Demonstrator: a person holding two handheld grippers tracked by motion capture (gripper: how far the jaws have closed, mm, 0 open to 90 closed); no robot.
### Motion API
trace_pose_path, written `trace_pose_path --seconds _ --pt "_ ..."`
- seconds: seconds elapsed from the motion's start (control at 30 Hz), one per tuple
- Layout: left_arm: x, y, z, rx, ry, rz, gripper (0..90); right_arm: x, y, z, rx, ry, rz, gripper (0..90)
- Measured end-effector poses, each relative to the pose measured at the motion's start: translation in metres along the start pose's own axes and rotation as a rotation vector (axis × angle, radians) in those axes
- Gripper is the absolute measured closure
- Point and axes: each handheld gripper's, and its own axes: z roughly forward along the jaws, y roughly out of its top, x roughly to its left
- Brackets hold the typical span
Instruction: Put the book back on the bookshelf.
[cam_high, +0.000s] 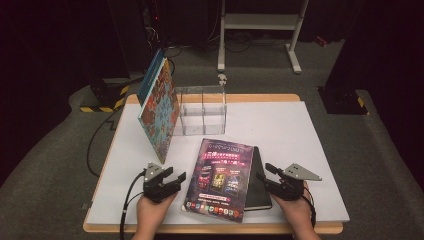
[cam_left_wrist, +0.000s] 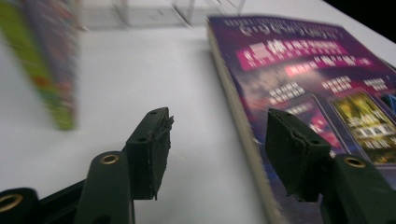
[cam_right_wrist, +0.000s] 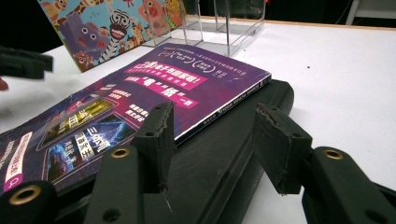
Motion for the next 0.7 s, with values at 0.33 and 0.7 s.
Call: trace_pose_path --seconds 0.33,0.7 --pt "-0.02 -0.001 0.035 0.109 -0.117 -0.037 31.2 0.0 -0.001 -0.001 0.008 0.0 0.006 47.6" --pt "-0.02 -0.004 0.036 0.126 -0.178 -0.097 36.8 0.002 -0.002 0.002 0.022 0.001 0.001 46.3"
